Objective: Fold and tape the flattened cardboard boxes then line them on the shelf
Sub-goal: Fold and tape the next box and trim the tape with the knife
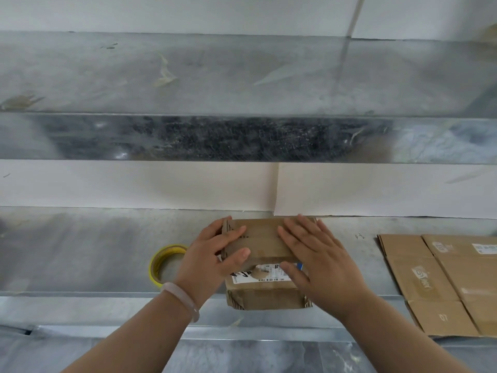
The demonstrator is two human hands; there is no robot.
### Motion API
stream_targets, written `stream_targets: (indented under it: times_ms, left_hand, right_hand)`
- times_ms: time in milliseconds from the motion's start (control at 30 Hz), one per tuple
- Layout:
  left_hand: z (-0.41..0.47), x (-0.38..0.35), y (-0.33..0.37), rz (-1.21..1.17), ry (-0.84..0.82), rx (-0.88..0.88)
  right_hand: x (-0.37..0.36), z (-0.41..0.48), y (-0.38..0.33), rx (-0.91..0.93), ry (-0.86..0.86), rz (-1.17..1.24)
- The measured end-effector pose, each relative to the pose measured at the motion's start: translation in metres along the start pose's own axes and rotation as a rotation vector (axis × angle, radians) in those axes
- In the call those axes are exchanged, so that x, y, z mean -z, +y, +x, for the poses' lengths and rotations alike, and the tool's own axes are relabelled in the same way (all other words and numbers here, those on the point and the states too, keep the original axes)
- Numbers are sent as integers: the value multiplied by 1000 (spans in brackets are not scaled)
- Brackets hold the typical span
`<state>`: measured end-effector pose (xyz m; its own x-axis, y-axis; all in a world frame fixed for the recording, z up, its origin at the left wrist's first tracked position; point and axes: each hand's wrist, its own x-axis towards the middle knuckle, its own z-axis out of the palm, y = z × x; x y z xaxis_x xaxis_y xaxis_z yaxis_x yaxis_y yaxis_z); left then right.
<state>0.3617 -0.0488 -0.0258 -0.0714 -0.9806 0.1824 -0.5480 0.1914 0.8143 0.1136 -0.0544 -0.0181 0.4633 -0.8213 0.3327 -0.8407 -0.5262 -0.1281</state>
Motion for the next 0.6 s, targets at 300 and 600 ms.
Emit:
stream_targets:
  times_ms: [300, 600]
  left_hand:
    - [-38, 46, -56, 312, 19, 99]
    - [-46, 84, -64, 523, 36, 102]
  right_hand:
    - [-3, 3, 0, -38, -37, 6]
    - [-1, 4, -3, -57, -72, 14]
